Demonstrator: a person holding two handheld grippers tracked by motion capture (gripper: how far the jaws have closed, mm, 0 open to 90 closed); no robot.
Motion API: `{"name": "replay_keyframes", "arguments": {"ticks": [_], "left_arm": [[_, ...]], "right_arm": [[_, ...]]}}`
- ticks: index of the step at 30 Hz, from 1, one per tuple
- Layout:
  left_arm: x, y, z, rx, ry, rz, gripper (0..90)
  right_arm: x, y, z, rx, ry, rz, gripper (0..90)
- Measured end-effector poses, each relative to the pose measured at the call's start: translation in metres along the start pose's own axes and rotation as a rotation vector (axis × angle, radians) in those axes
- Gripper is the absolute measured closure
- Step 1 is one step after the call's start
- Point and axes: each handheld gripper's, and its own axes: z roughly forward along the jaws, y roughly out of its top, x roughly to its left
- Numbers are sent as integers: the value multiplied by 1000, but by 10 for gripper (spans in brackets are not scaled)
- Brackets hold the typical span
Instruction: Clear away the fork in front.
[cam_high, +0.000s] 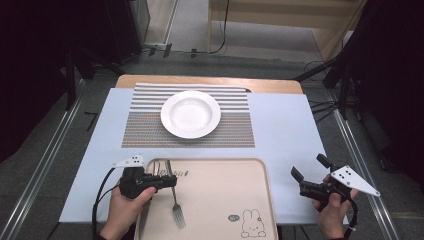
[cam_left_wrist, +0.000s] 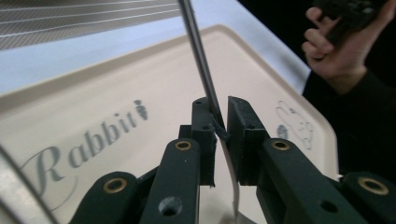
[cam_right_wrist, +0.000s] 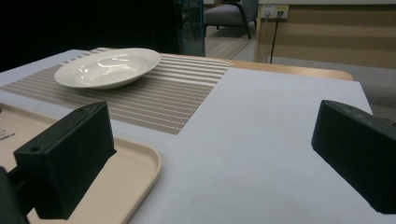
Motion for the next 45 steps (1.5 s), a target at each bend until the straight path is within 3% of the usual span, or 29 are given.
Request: {"name": "replay_keyframes", "arguments": {"ticks": [6,11,17,23,41,45], "left_arm": [[1,-4,10,67,181,24,701],[0,-5,18,128,258,42,609],[-2,-7,22,166,349,67,599],[-2,-9,22,170,399,82,599],[-4,-12,24,168,452,131,600],[-6,-13,25,169,481,158,593]], "right_arm": [[-1,-1,1,5,4,5,0],[0,-1,2,9,6,6,0],[-1,-1,2,10,10,6,0],[-1,-2,2,10,11,12,0],[-1,-2,3,13,14,13,0],[-1,-2,4,14,14,14,0]]}}
